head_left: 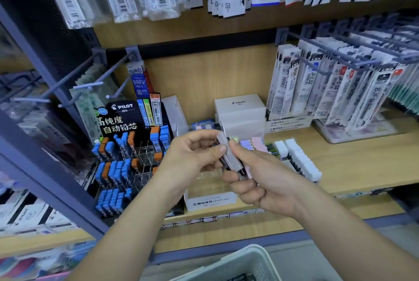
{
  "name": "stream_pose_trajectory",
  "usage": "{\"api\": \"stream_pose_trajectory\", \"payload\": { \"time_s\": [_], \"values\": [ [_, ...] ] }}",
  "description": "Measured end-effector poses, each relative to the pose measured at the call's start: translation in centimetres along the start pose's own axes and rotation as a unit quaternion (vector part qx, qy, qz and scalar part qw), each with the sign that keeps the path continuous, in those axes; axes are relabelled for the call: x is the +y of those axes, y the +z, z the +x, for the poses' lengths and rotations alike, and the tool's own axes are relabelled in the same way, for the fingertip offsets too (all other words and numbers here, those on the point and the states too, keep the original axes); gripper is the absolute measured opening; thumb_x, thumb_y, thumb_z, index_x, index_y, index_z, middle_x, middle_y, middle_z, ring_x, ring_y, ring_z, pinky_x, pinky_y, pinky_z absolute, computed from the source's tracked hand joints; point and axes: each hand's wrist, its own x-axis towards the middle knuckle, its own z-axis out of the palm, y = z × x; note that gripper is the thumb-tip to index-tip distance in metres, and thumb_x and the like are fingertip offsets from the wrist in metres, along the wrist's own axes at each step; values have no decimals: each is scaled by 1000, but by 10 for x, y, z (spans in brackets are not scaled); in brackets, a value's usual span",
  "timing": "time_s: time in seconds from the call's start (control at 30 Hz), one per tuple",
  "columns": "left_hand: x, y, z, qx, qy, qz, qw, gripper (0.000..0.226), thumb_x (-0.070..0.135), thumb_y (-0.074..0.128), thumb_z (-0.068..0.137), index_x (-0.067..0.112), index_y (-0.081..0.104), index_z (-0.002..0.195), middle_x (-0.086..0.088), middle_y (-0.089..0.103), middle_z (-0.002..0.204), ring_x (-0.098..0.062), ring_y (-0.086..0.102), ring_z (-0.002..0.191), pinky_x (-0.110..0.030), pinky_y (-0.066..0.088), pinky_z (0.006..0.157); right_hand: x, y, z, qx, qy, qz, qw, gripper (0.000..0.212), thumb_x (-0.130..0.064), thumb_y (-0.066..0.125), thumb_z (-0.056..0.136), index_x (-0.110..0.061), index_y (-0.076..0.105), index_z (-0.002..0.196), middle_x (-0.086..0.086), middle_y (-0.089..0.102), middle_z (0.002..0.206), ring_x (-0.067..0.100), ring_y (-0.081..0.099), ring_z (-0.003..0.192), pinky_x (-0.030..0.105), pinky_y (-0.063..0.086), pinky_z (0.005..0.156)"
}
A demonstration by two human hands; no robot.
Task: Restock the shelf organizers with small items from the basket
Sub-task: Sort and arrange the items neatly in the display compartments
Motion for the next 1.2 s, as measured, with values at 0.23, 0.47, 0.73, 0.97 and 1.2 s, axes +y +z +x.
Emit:
{"api": "stream_pose_trajectory", "payload": {
  "time_s": [0.23,0.47,0.73,0.97,1.2],
  "values": [
    [1,-6,2,21,17,23,999,14,9,69,79,9,74,93,-4,74,81,-6,66,70,-18,55,68,4,-3,5,41,-28,-21,999,30,-44,64,87,-16,56,91,-2,43,60,6,24,45,13,17,34],
    [-1,-11,3,26,3,-10,1000,20,-5,68,75,9,74,88,-14,72,85,-18,67,76,-23,57,73,1,-8,5,45,-56,60,996,15,-25,61,93,-11,59,86,4,51,64,5,26,44,13,18,31],
    [-3,-2,-5,16,25,134,991,8,9,77,75,4,71,76,-13,70,68,-17,64,62,-25,55,63,-1,-10,7,82,-100,97,987,27,-37,63,90,-13,55,82,2,49,63,6,27,45,14,18,33],
    [-19,12,-6,18,36,164,986,29,18,79,71,23,55,85,-14,68,68,-35,66,67,-49,55,71,5,-9,10,70,-107,69,989,17,-14,65,90,-9,59,75,0,44,60,4,27,42,13,18,34],
    [-9,6,-1,0,56,145,988,8,12,61,90,14,63,98,-12,72,80,-20,70,74,-29,58,68,-2,-11,9,76,-89,87,989,19,-27,63,92,-11,63,82,-1,43,60,5,26,43,13,18,32]
  ]
}}
